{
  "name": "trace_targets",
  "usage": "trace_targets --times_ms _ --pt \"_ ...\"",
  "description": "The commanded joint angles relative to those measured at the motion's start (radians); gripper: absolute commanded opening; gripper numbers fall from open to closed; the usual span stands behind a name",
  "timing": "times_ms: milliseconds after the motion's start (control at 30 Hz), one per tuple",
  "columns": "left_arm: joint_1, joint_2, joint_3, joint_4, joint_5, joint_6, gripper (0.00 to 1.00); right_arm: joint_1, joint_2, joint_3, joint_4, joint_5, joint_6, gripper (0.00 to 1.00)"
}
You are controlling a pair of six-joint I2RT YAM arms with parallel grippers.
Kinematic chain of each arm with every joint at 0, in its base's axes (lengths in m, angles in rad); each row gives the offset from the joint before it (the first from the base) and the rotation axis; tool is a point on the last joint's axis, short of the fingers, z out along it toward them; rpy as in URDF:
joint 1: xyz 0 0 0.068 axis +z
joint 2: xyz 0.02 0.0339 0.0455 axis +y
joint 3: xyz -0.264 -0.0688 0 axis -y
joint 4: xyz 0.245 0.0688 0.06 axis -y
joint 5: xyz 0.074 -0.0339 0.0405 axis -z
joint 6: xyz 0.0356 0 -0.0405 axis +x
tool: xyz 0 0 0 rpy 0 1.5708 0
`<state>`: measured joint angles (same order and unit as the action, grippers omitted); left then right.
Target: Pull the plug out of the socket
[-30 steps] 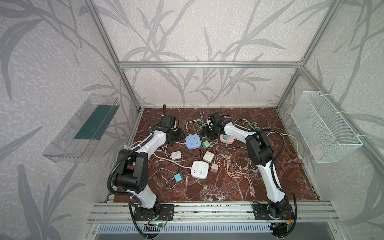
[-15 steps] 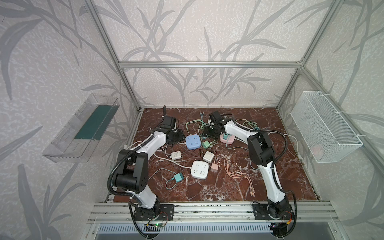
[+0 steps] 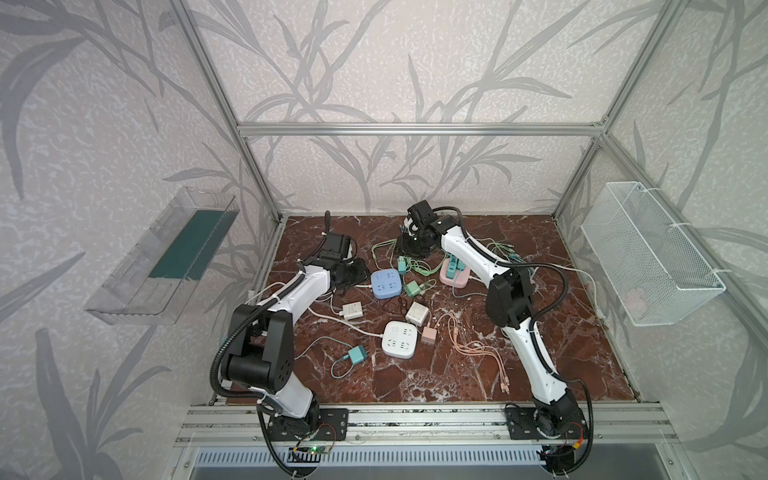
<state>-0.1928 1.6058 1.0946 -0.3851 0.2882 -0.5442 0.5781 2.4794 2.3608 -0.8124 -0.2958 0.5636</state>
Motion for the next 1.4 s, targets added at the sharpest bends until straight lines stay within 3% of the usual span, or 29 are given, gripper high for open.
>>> trace_targets --times_ms 0,267,600,833,1100,1367 --pt "-0.004 -0.03 -0.013 0.008 0.001 0.01 0.51 0.006 0.007 -0.007 -0.094 0.03 -0.025 0.53" --pt "-0.004 -0.023 -0.007 0.012 0.007 0.01 0.51 0.007 -0.074 -0.05 -0.077 0.104 -0.045 0.53" --pt "-0.023 -0.027 0.008 0.005 -0.01 0.017 0.51 0.015 -0.186 -0.157 -0.005 0.078 -0.083 0.53" --pt "-0.095 -0.045 0.076 -0.025 -0.085 0.052 0.52 0.014 -0.405 -0.458 0.245 0.042 -0.137 0.53" --pt "-0.215 -0.057 0.107 0.031 -0.152 0.064 0.58 0.005 -0.709 -0.854 0.509 0.125 -0.21 0.54" --pt "-0.356 0.065 0.226 0.038 -0.153 0.093 0.61 -0.143 -0.979 -1.212 0.682 0.142 -0.169 0.54"
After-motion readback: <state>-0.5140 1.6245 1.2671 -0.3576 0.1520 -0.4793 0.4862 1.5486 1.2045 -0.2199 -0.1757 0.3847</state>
